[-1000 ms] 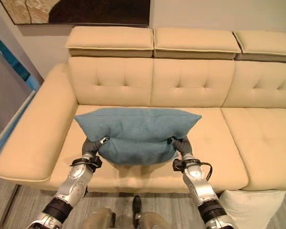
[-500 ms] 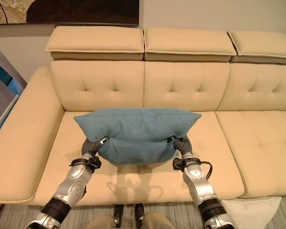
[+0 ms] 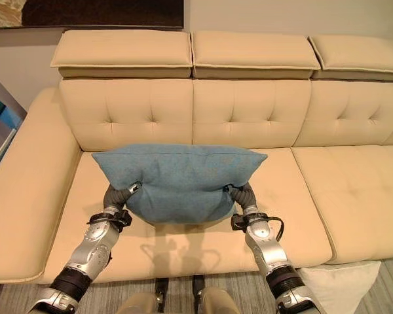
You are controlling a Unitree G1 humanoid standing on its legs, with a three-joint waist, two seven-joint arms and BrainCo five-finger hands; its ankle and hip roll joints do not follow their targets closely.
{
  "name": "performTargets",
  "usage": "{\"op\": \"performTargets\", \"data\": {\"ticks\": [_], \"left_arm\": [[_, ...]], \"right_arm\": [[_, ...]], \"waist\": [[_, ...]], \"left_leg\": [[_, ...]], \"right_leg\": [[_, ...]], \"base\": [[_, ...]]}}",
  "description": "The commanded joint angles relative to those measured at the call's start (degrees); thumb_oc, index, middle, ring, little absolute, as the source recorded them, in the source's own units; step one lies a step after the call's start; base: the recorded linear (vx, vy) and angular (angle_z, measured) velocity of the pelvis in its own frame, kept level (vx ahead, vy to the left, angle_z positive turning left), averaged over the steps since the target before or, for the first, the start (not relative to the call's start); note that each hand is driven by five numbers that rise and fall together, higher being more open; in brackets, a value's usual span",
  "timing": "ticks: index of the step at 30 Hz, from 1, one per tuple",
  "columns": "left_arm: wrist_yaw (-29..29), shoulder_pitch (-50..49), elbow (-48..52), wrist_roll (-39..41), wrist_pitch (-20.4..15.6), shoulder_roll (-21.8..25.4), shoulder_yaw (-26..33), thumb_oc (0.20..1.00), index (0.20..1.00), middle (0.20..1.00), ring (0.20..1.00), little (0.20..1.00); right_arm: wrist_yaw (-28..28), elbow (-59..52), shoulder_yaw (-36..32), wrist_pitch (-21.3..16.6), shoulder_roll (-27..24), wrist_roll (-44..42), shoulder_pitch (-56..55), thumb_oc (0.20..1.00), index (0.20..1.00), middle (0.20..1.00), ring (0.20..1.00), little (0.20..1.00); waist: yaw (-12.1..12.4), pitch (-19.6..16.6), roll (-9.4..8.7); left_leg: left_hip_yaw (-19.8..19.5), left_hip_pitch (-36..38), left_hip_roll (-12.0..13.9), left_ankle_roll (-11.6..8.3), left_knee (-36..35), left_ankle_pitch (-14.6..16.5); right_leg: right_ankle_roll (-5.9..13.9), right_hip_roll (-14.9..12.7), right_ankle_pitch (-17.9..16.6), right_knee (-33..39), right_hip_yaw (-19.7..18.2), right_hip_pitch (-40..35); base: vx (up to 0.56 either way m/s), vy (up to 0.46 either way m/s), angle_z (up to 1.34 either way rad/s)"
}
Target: Pick up all the scattered cushions and arrange them neatly on the sofa.
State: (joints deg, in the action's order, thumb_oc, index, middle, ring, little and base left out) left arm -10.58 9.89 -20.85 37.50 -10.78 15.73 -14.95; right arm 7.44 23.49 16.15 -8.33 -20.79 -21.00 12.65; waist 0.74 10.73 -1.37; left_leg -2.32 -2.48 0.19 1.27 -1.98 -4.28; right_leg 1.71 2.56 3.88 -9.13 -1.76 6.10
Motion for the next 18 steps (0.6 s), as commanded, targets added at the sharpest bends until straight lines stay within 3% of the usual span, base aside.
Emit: {"op": "performTargets", "data": {"ticks": [1, 9, 15, 18], "left_arm": [[2.74, 3.49, 7.71, -1.99, -4.42, -0.02, -1.61, 0.2, 0.2, 0.2, 0.2, 0.2], [0.71, 5.68, 8.47, -2.95, -4.67, 0.8, -0.83, 0.2, 0.2, 0.2, 0.2, 0.2], [-2.32, 14.3, 7.51, -3.84, -5.84, 2.84, -1.14, 0.2, 0.2, 0.2, 0.2, 0.2], [-4.99, 22.85, 4.46, -3.21, -7.59, 4.78, -2.38, 0.2, 0.2, 0.2, 0.2, 0.2]], "right_arm": [[-2.23, -5.77, 0.36, -4.23, 3.43, 1.8, 3.14, 0.2, 0.2, 0.2, 0.2, 0.2], [-0.89, -7.03, 0.46, -4.53, 3.38, 1.88, 5.52, 0.2, 0.2, 0.2, 0.2, 0.2], [0.54, -6.94, 2.73, -4.87, 3.38, 1.59, 13.36, 0.2, 0.2, 0.2, 0.2, 0.2], [2.77, -4.53, 5.02, -5.34, 2.96, 0.81, 22.06, 0.2, 0.2, 0.2, 0.2, 0.2]], "waist": [[0.42, -4.46, -4.57], [0.41, -5.02, -3.29], [0.44, -3.7, -2.41], [0.82, -1.4, -1.77]], "left_leg": [[-0.29, 2.26, -1.98, -1.95, 2.63, 5.32], [-1.01, 3.29, -1.45, -2.24, -0.48, 4.2], [-1.08, 1.0, -1.56, -2.43, -0.91, 3.43], [-1.46, -4.32, -1.96, -2.81, 0.07, 2.32]], "right_leg": [[8.15, -9.19, -11.55, 12.55, -2.12, -3.52], [7.81, -9.17, -10.45, 13.94, -0.34, -4.58], [7.8, -9.4, -10.45, 14.07, 0.22, -2.59], [7.71, -9.64, -11.35, 13.5, 0.23, 2.18]], "base": [[0.08, -0.017, 0.14], [0.06, -0.02, 0.1], [-0.04, 0.008, 0.01], [-0.17, 0.015, 0.07]]}}
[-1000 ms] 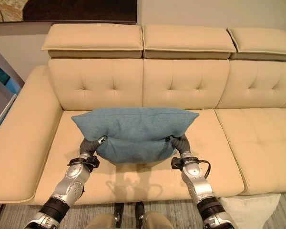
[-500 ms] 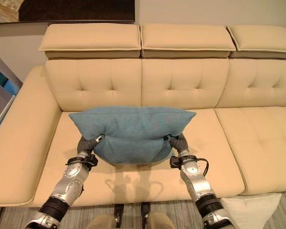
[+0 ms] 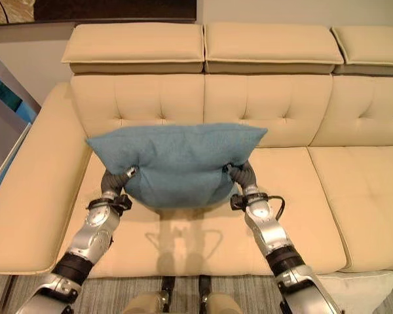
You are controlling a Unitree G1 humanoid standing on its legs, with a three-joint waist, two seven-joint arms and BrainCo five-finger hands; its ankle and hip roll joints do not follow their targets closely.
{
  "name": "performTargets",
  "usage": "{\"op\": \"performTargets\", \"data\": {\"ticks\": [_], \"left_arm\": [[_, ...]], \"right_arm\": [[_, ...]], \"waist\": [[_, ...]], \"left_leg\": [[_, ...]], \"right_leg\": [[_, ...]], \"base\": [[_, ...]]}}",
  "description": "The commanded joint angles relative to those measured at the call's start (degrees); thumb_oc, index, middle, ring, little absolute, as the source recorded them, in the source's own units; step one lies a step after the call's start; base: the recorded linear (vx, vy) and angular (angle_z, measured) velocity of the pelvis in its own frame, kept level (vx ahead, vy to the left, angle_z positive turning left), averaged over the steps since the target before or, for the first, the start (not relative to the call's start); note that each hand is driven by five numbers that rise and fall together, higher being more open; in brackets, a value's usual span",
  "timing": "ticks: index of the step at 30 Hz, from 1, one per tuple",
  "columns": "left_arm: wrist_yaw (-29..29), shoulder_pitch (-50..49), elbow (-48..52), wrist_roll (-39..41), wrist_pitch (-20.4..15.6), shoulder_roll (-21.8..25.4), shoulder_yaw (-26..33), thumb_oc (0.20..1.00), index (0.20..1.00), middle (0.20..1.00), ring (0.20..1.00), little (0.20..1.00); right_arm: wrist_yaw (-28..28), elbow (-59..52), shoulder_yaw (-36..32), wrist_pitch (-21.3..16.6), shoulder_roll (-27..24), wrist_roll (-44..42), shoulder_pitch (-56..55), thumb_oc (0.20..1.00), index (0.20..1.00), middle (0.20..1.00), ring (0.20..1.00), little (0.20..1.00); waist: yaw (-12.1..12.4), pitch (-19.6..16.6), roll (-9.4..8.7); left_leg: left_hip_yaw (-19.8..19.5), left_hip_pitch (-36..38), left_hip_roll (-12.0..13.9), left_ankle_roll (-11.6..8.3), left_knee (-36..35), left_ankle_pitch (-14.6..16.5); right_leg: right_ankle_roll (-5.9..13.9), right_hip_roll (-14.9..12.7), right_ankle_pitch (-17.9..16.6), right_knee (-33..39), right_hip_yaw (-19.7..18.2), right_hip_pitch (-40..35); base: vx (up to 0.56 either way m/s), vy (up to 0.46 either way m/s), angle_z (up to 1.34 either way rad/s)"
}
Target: Pick up all the scattered cushions and arrange them neatly on the sofa.
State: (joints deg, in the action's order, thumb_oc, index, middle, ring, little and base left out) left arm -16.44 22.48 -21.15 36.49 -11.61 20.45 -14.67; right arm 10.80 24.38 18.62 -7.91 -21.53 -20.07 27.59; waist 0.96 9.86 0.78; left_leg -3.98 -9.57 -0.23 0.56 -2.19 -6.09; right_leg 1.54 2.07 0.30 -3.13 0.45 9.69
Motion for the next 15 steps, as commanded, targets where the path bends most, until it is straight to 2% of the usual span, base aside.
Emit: {"op": "performTargets", "data": {"ticks": [1, 7, 15], "left_arm": [[-0.04, 12.99, 3.46, -2.17, -7.29, 1.13, -3.02, 0.2, 0.2, 0.2, 0.2, 0.2], [-2.53, 24.52, -2.79, -1.14, -8.94, 5.32, -5.38, 0.2, 0.2, 0.2, 0.2, 0.2], [-3.22, 36.76, -12.07, 0.37, -9.88, 9.04, -8.55, 0.2, 0.2, 0.2, 0.2, 0.2]], "right_arm": [[0.23, -4.25, 3.45, -5.92, 3.43, 0.02, 10.57, 0.2, 0.2, 0.2, 0.2, 0.2], [2.69, 1.56, 6.59, -6.05, 0.62, -1.07, 23.78, 0.2, 0.2, 0.2, 0.2, 0.2], [4.14, 9.0, 10.45, -6.27, -2.45, -1.79, 35.95, 0.2, 0.2, 0.2, 0.2, 0.2]], "waist": [[0.94, 0.04, -3.94], [1.95, 0.86, -4.47], [2.26, 2.57, -5.47]], "left_leg": [[-0.13, 1.1, -1.55, -2.16, 0.49, 3.73], [-1.04, -4.81, -1.15, -2.89, 0.29, 1.71], [-3.03, -9.36, -0.59, -3.43, 0.12, 0.59]], "right_leg": [[7.9, -9.06, -8.3, 7.28, -2.13, 0.4], [7.79, -8.73, -9.96, 7.43, -2.28, 5.61], [7.67, -8.39, -10.71, 7.68, -2.72, 9.46]], "base": [[-0.11, -0.001, 0.03], [-0.03, -0.005, 0.02], [0.01, -0.012, 0.05]]}}
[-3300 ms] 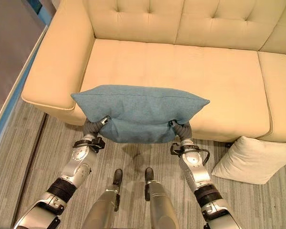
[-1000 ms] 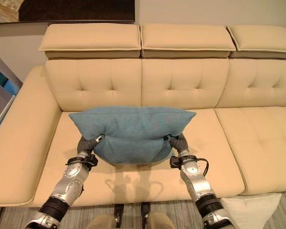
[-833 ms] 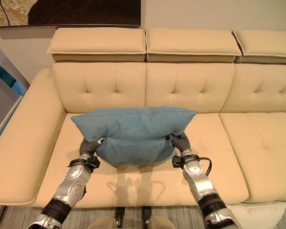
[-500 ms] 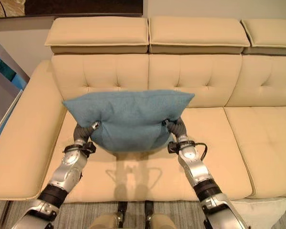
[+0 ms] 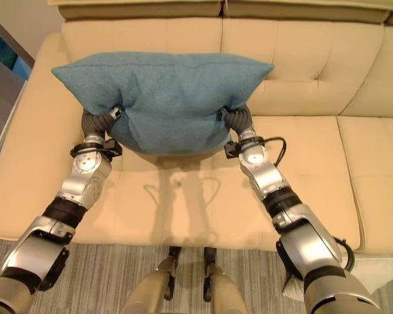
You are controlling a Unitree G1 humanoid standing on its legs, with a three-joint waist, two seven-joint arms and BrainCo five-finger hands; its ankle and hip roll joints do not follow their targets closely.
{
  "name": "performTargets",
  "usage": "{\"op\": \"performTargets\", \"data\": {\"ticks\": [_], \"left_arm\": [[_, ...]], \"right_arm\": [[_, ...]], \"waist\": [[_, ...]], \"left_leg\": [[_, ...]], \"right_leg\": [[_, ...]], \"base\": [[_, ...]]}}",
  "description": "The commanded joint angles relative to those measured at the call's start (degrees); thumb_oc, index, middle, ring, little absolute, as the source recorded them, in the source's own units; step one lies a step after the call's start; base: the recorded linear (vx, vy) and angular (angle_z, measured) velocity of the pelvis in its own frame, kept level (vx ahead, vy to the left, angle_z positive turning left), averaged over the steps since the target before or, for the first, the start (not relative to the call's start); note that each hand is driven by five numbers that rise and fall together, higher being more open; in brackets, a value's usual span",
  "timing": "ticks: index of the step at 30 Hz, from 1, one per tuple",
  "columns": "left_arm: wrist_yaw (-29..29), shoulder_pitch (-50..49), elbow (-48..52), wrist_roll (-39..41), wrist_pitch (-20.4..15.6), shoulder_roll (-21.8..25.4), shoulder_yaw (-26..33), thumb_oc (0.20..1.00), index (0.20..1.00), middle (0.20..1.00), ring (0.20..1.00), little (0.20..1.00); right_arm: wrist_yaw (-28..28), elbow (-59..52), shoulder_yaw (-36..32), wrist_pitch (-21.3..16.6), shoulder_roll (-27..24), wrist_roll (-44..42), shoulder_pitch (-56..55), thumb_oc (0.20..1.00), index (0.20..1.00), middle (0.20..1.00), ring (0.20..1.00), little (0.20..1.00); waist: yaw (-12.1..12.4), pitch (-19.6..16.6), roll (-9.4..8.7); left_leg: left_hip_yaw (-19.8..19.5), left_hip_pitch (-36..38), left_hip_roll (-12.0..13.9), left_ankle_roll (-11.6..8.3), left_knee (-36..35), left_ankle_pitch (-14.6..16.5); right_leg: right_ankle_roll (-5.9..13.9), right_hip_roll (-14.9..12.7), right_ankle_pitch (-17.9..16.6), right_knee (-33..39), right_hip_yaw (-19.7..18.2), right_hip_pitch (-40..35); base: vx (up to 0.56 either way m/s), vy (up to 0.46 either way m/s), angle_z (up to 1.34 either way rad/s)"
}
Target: Pick up all the scattered cushions and arrange them neatly on the sofa.
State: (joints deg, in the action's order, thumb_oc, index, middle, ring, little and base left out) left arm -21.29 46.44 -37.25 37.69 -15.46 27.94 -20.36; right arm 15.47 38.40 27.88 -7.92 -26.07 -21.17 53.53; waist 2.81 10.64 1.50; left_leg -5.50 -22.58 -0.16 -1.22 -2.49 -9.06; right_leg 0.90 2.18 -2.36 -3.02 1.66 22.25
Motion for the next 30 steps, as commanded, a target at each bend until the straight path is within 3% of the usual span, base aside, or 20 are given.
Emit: {"op": "performTargets", "data": {"ticks": [1, 8, 16, 17, 18, 19, 23, 30], "left_arm": [[1.44, 14.11, 2.92, -0.69, -6.34, 1.7, -3.07, 0.2, 0.2, 0.2, 0.2, 0.2], [1.15, 20.87, -3.41, 0.45, -6.3, 1.7, -5.03, 0.2, 0.2, 0.2, 0.2, 0.2], [0.77, 28.9, -11.28, 0.48, -4.77, -0.09, -8.28, 0.2, 0.2, 0.2, 0.2, 0.2], [0.73, 30.14, -12.86, 0.29, -4.51, 0.0, -8.68, 0.416, 0.416, 0.416, 0.416, 0.416], [0.36, 31.63, -14.71, 0.0, -4.33, 0.0, -9.33, 1.0, 1.0, 1.0, 1.0, 1.0], [0.03, 36.36, -19.25, -1.73, -3.08, 1.46, -11.65, 1.0, 1.0, 1.0, 1.0, 1.0], [0.02, 39.55, -23.18, -1.46, -2.5, 2.41, -12.75, 1.0, 1.0, 1.0, 1.0, 1.0], [1.04, 41.94, -28.04, -1.88, -2.12, 9.36, -14.05, 1.0, 1.0, 1.0, 1.0, 1.0]], "right_arm": [[-0.45, -3.61, 1.32, -6.54, 2.15, -1.08, 11.21, 0.2, 0.2, 0.2, 0.2, 0.2], [0.03, 3.96, 4.27, -6.36, 0.2, -1.4, 18.11, 0.2, 0.2, 0.2, 0.2, 0.2], [0.15, 15.29, 9.12, -4.74, -1.7, -1.56, 26.75, 0.2, 0.2, 0.2, 0.2, 0.2], [0.06, 16.94, 9.95, -4.36, -2.04, -1.19, 27.77, 0.2, 0.2, 0.2, 0.2, 0.2], [0.14, 18.82, 10.62, -4.17, -1.97, -1.27, 28.83, 0.206, 0.206, 0.206, 0.206, 0.206], [0.57, 24.17, 14.11, -2.61, -3.44, 1.11, 32.82, 1.0, 1.0, 1.0, 1.0, 1.0], [0.99, 27.5, 16.22, -1.78, -4.12, 2.3, 35.26, 1.0, 1.0, 1.0, 1.0, 1.0], [1.84, 31.3, 19.15, -0.65, -9.0, 3.03, 38.95, 1.0, 1.0, 1.0, 1.0, 1.0]], "waist": [[0.47, 2.01, -6.34], [0.94, 2.83, -6.42], [1.9, 5.43, -5.01], [1.98, 5.51, -4.93], [2.06, 5.65, -4.8], [2.16, 5.72, -4.65], [2.19, 5.7, -4.6], [2.46, 4.7, -4.39]], "left_leg": [[-1.7, 2.99, -0.74, -1.66, 0.46, 3.51], [-2.54, -0.21, -0.46, -2.5, -1.36, 1.77], [-3.71, -4.38, -0.53, -3.38, -2.16, 0.01], [-3.83, -4.98, -0.53, -3.45, -2.27, -0.17], [-3.93, -5.69, -0.53, -3.61, -2.34, -0.57], [-4.21, -7.26, -0.59, -3.86, -2.51, -1.17], [-4.43, -8.61, -0.72, -4.05, -2.51, -1.69], [-4.89, -11.15, -1.1, -4.35, -2.51, -2.62]], "right_leg": [[8.37, -8.45, -8.18, 7.65, -3.97, -2.52], [8.51, -7.93, -8.53, 8.02, -3.68, 1.03], [8.43, -7.5, -8.7, 8.02, -3.0, 5.45], [8.51, -7.41, -8.8, 8.02, -2.92, 6.13], [8.54, -7.3, -8.94, 8.02, -2.71, 6.88], [8.71, -7.17, -9.26, 8.02, -2.39, 8.35], [8.79, -6.85, -9.73, 8.02, -2.4, 9.8], [9.01, -6.54, -9.85, 8.02, -2.42, 12.14]], "base": [[0.03, -0.017, 0.09], [0.01, -0.006, 0.05], [0.0, -0.007, 0.04], [-0.01, -0.028, 0.14], [-0.02, -0.027, 0.13], [-0.01, -0.021, 0.1], [0.0, -0.003, 0.01], [0.0, 0.0, 0.0]]}}
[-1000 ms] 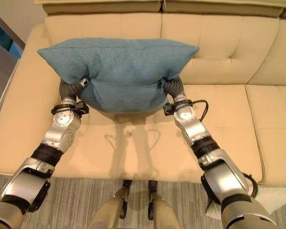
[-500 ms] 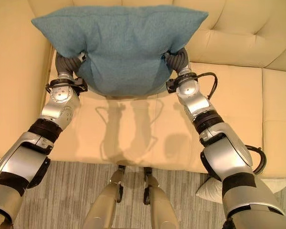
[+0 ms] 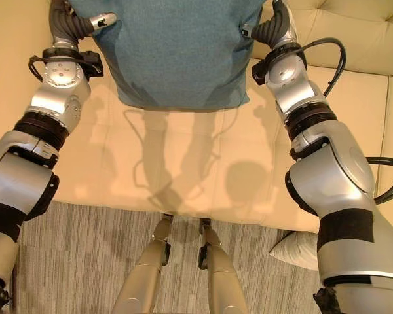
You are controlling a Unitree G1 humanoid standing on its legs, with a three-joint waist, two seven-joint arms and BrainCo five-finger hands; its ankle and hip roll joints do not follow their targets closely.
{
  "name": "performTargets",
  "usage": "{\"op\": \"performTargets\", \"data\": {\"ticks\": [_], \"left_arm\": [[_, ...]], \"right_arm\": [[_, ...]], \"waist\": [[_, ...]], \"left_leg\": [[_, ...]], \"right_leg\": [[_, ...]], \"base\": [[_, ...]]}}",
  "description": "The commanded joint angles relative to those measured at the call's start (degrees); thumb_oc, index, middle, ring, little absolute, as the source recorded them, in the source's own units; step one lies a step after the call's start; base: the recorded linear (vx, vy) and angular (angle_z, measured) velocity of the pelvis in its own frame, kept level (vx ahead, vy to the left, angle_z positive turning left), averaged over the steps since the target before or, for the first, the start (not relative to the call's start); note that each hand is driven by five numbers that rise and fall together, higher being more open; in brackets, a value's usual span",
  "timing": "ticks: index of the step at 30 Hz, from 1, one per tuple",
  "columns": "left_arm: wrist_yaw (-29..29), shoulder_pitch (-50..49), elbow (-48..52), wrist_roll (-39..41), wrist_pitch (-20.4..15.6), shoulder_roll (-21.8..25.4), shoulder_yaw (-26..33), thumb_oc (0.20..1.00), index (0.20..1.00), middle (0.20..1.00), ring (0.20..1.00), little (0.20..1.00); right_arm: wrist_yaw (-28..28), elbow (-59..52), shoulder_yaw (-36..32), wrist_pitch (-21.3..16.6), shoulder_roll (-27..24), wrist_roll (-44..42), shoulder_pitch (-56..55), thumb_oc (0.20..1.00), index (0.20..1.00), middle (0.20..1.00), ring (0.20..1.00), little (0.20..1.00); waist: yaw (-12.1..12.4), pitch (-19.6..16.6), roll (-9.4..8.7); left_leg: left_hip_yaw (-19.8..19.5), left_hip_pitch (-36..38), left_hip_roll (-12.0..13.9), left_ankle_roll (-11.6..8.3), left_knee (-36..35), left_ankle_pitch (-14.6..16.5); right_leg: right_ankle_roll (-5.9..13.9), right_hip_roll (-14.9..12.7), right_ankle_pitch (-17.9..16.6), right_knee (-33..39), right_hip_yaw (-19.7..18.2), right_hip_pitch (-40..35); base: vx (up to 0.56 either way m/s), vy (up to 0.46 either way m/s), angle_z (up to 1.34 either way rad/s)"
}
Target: Pick up all the scattered cushions and arrange them neatly on the sofa.
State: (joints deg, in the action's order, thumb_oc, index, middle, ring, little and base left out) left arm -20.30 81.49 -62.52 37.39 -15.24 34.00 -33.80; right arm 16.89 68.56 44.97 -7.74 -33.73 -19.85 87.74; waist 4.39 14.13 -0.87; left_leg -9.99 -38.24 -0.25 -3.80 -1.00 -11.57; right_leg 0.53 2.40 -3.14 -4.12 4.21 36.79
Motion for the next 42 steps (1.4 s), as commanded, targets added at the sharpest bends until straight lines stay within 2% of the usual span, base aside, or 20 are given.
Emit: {"op": "performTargets", "data": {"ticks": [1, 7, 11, 13, 14, 15, 17, 18, 19, 22, 24, 25, 28, 29, 31, 32, 37, 39, 40, 42], "left_arm": [[0.21, 6.2, -3.08, -1.4, -2.33, 4.27, -0.2, 1.0, 1.0, 1.0, 1.0, 1.0], [1.28, 3.37, -5.4, -0.62, -1.97, 8.84, 1.86, 1.0, 1.0, 1.0, 1.0, 1.0], [0.99, -3.92, 1.28, 0.06, -3.32, 11.65, 6.26, 1.0, 1.0, 1.0, 1.0, 1.0], [0.8, -10.79, 8.67, -0.12, -4.68, 12.38, 9.98, 1.0, 1.0, 1.0, 1.0, 1.0], [0.47, -21.83, 19.53, -1.57, -6.05, 12.45, 15.85, 1.0, 1.0, 1.0, 1.0, 1.0], [0.34, -22.23, 19.87, -1.72, -5.95, 12.44, 16.05, 1.0, 1.0, 1.0, 1.0, 1.0], [0.65, -35.18, 28.91, -2.38, -6.65, 9.63, 22.81, 1.0, 1.0, 1.0, 1.0, 1.0], [2.48, -45.08, 34.21, -3.11, -6.75, 7.11, 27.4, 1.0, 1.0, 1.0, 1.0, 1.0], [2.43, -45.71, 34.68, -3.23, -6.61, 7.06, 27.51, 1.0, 1.0, 1.0, 1.0, 1.0], [5.42, -59.28, 37.29, -4.49, -4.87, 2.49, 31.79, 1.0, 1.0, 1.0, 1.0, 1.0], [8.53, -66.1, 34.91, -3.86, -3.11, -1.63, 32.81, 1.0, 1.0, 1.0, 1.0, 1.0], [10.65, -71.28, 31.45, -6.31, -1.44, -3.45, 33.03, 1.0, 1.0, 1.0, 1.0, 1.0], [12.41, -76.47, 27.37, -8.44, 0.54, -6.23, 33.74, 1.0, 1.0, 1.0, 1.0, 1.0], [14.49, -79.85, 21.6, -10.91, 2.09, -8.64, 33.42, 1.0, 1.0, 1.0, 1.0, 1.0], [14.63, -80.99, 19.35, -12.99, 2.6, -9.47, 33.2, 1.0, 1.0, 1.0, 1.0, 1.0], [15.86, -82.44, 12.03, -15.52, 3.94, -12.19, 32.7, 1.0, 1.0, 1.0, 1.0, 1.0], [16.76, -82.89, 0.96, -23.05, 5.85, -15.35, 31.01, 1.0, 1.0, 1.0, 1.0, 1.0], [16.7, -82.54, -2.23, -24.17, 6.59, -16.35, 31.22, 1.0, 1.0, 1.0, 1.0, 1.0], [16.44, -81.93, -5.26, -27.4, 6.97, -17.13, 30.1, 1.0, 1.0, 1.0, 1.0, 1.0], [16.79, -82.03, -6.16, -27.92, 7.38, -17.56, 29.89, 1.0, 1.0, 1.0, 1.0, 1.0]], "right_arm": [[0.64, 1.12, 2.11, -0.76, -2.35, 1.92, 4.65, 1.0, 1.0, 1.0, 1.0, 1.0], [1.15, 1.34, 0.32, -0.59, -6.54, 1.06, 2.86, 1.0, 1.0, 1.0, 1.0, 1.0], [1.6, -3.64, -2.98, -1.06, -9.42, 0.69, -2.56, 1.0, 1.0, 1.0, 1.0, 1.0], [1.47, -9.44, -5.56, -1.75, -10.71, 1.64, -7.72, 1.0, 1.0, 1.0, 1.0, 1.0], [1.27, -16.75, -9.79, -2.19, -12.03, 3.48, -16.14, 1.0, 1.0, 1.0, 1.0, 1.0], [1.33, -16.99, -9.85, -2.1, -12.02, 3.56, -16.39, 1.0, 1.0, 1.0, 1.0, 1.0], [0.98, -23.23, -15.99, -2.52, -11.4, 6.22, -26.12, 1.0, 1.0, 1.0, 1.0, 1.0], [-0.89, -27.56, -20.24, -2.73, -11.77, 7.99, -34.95, 1.0, 1.0, 1.0, 1.0, 1.0], [-0.87, -28.02, -20.46, -2.58, -11.73, 8.13, -35.61, 1.0, 1.0, 1.0, 1.0, 1.0], [-4.23, -31.01, -27.17, -2.48, -9.94, 10.91, -50.67, 1.0, 1.0, 1.0, 1.0, 1.0], [-6.16, -31.42, -29.72, -2.06, -7.74, 13.03, -58.87, 1.0, 1.0, 1.0, 1.0, 1.0], [-8.33, -30.41, -31.66, -1.65, -5.14, 14.07, -65.38, 1.0, 1.0, 1.0, 1.0, 1.0], [-10.05, -29.1, -31.99, -0.89, -3.35, 16.66, -70.27, 1.0, 1.0, 1.0, 1.0, 1.0], [-11.19, -26.19, -31.46, -0.35, -2.29, 19.96, -73.83, 1.0, 1.0, 1.0, 1.0, 1.0], [-11.66, -25.06, -31.52, -0.04, -1.55, 20.67, -75.41, 1.0, 1.0, 1.0, 1.0, 1.0], [-12.46, -22.03, -31.05, 0.18, 0.94, 22.09, -77.95, 1.0, 1.0, 1.0, 1.0, 1.0], [-13.46, -13.88, -29.49, 0.97, 5.0, 24.8, -80.77, 1.0, 1.0, 1.0, 1.0, 1.0], [-13.23, -10.87, -28.98, 1.54, 6.57, 25.41, -80.79, 1.0, 1.0, 1.0, 1.0, 1.0], [-13.55, -6.66, -28.32, 1.91, 7.78, 25.88, -80.4, 1.0, 1.0, 1.0, 1.0, 1.0], [-13.43, -5.16, -28.73, 2.12, 8.16, 26.13, -80.64, 1.0, 1.0, 1.0, 1.0, 1.0]], "waist": [[0.81, 1.15, -2.03], [0.67, 0.73, -2.16], [0.53, 0.52, -2.43], [0.65, 0.65, -2.64], [0.91, 0.67, -2.68], [0.83, 0.58, -2.69], [0.93, 0.14, -2.68], [0.64, -0.17, -2.69], [0.64, -0.27, -2.68], [0.16, -1.35, -2.46], [-0.38, -2.15, -2.45], [-0.99, -3.25, -2.36], [-1.49, -4.21, -2.41], [-1.96, -5.12, -2.33], [-2.2, -5.67, -2.24], [-2.54, -6.79, -2.24], [-3.31, -8.43, -2.19], [-3.03, -8.52, -2.39], [-2.38, -8.39, -2.58], [-2.47, -8.49, -2.61]], "left_leg": [[-0.42, 4.61, -1.02, -1.76, -4.0, 0.14], [0.06, 6.18, -1.08, -1.89, -4.0, 0.75], [0.5, 8.65, -0.97, -1.74, -4.0, 1.61], [0.73, 10.47, -1.05, -1.65, -4.0, 2.17], [1.13, 13.72, -0.91, -1.58, -3.93, 3.34], [1.13, 13.67, -0.98, -1.57, -3.97, 3.1], [1.37, 16.7, -0.81, -1.53, -3.98, 4.1], [1.8, 19.22, -0.51, -1.71, -4.0, 4.82], [1.77, 19.49, -0.49, -1.72, -4.0, 4.9], [2.44, 23.52, -0.29, -2.04, -4.0, 5.63], [2.38, 25.51, -0.27, -2.24, -4.0, 5.78], [2.68, 27.63, -0.03, -2.25, -4.0, 6.17], [2.82, 29.66, 0.3, -2.25, -4.0, 6.52], [3.19, 31.72, 0.95, -2.17, -3.94, 6.94], [3.48, 32.64, 1.15, -2.18, -3.89, 7.08], [3.65, 34.06, 1.45, -2.07, -3.69, 7.41], [3.89, 36.23, 2.01, -1.69, -3.16, 7.9], [2.2, 36.76, 1.53, -1.18, -1.3, 8.48], [-2.4, 36.97, -0.39, -0.97, 1.7, 9.88], [-2.97, 37.07, -0.83, -0.79, 2.42, 10.43]], "right_leg": [[9.36, -6.79, -9.05, 9.12, -4.96, -2.43], [9.34, -7.18, -8.8, 9.12, -4.51, -3.85], [9.17, -7.36, -8.25, 9.12, -4.31, -6.22], [9.0, -7.49, -7.93, 9.12, -4.15, -7.99], [8.67, -7.51, -6.91, 9.12, -3.63, -11.33], [8.7, -7.58, -7.06, 9.12, -3.63, -11.27], [8.45, -7.88, -6.19, 9.12, -2.9, -14.16], [8.35, -8.17, -5.55, 9.12, -2.13, -16.39], [8.34, -8.15, -5.47, 9.12, -2.09, -16.67], [8.13, -8.33, -4.15, 9.12, -0.69, -20.75], [7.94, -8.18, -3.43, 9.12, 0.07, -23.04], [7.73, -7.86, -2.8, 9.12, 0.45, -25.35], [7.53, -7.59, -2.3, 9.12, 0.42, -27.29], [7.39, -7.38, -1.8, 9.12, 0.19, -29.24], [7.35, -7.25, -1.67, 9.12, 0.02, -30.19], [7.28, -7.11, -1.36, 9.12, -0.3, -31.59], [6.95, -6.63, -1.14, 9.07, -1.75, -33.61], [6.64, -6.44, -0.94, 8.64, -2.78, -34.11], [6.22, -6.26, -0.95, 7.94, -4.61, -34.29], [6.2, -6.31, -1.0, 7.52, -5.09, -34.41]], "base": [[0.0, 0.0, 0.0], [0.0, 0.003, 0.01], [0.0, 0.005, 0.01], [0.02, -0.007, 0.01], [0.0, 0.0, 0.0], [0.04, -0.024, 0.04], [0.05, -0.023, 0.05], [0.05, -0.028, 0.05], [0.04, -0.026, 0.05], [0.06, -0.04, 0.06], [0.05, -0.071, 0.05], [0.04, -0.055, 0.03], [0.02, -0.027, 0.01], [0.02, -0.031, 0.03], [0.0, 0.0, 0.0], [0.0, 0.0, 0.0], [0.0, -0.008, -0.02], [-0.03, -0.008, -0.07], [-0.03, 0.005, -0.18], [-0.03, 0.033, -0.4]]}}
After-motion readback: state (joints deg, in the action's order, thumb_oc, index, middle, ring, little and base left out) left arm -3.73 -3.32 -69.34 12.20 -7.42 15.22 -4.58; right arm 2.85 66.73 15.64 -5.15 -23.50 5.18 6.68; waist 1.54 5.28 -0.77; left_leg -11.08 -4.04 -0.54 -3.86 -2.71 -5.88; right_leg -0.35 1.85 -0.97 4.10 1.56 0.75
